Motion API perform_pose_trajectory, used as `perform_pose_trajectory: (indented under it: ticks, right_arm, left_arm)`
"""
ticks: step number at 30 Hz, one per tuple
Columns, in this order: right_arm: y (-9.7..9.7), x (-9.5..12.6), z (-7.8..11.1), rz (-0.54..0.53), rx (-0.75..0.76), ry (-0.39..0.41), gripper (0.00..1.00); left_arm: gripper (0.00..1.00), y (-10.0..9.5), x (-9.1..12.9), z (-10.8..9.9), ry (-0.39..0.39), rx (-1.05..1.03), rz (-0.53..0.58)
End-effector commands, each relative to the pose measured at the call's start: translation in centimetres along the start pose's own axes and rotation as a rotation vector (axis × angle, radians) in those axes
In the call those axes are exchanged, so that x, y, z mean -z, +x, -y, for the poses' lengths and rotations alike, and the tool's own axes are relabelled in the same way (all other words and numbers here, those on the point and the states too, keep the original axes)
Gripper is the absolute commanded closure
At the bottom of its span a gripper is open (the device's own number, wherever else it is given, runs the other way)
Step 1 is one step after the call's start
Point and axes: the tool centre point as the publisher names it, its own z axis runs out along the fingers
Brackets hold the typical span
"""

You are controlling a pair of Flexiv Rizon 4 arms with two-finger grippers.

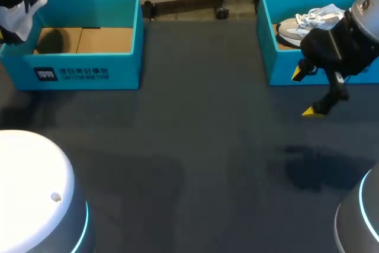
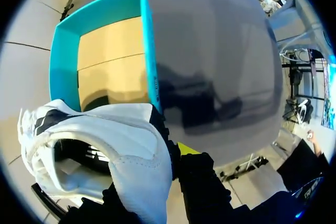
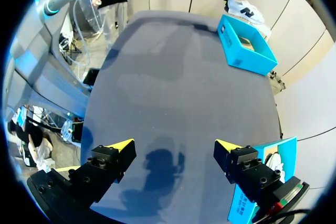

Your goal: Take the shoe out of the shoebox, open the shoe tongue, remove and reinsert the insole, then place the shoe into the shoebox

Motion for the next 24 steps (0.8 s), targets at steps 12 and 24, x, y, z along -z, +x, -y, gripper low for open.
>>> perform_pose_trajectory:
  ticks: [12, 24]
  right_arm:
    - [-0.21, -0.15, -0.12, -0.004, -0.001, 0.004, 0.0]
    - [-0.21, -0.15, -0.12, -0.004, -0.001, 0.004, 0.0]
  left_arm:
    - [1.0, -2.08, 0.0, -1.01, 0.022, 0.02, -0.036]
    - [1.0, -2.08, 0.0, -1.01, 0.022, 0.02, -0.036]
